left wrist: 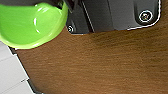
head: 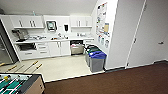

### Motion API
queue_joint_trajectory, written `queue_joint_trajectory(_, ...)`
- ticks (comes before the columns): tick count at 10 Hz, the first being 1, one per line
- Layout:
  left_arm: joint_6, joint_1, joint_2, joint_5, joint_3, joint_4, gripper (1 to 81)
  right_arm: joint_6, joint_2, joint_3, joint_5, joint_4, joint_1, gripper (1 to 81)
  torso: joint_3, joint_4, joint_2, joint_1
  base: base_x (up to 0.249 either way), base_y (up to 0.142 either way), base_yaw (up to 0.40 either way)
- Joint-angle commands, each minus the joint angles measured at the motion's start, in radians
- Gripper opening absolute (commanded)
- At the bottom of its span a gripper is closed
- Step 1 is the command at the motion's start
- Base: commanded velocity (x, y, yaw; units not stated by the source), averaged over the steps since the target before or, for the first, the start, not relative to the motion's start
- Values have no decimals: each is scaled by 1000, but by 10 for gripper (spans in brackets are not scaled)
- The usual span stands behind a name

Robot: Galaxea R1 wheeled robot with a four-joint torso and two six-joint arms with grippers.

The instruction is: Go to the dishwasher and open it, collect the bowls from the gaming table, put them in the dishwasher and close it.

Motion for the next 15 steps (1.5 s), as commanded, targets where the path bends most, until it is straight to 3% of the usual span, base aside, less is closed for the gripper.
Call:
queue_joint_trajectory(1,6,-54,-30,19,17,13,10,1,-13,12,-18,-20,60,10,0,0,0,0,158,0,0)
queue_joint_trajectory(15,1,-54,-32,6,4,11,10,1,-11,9,-18,-20,62,10,0,0,0,-1,158,0,0)
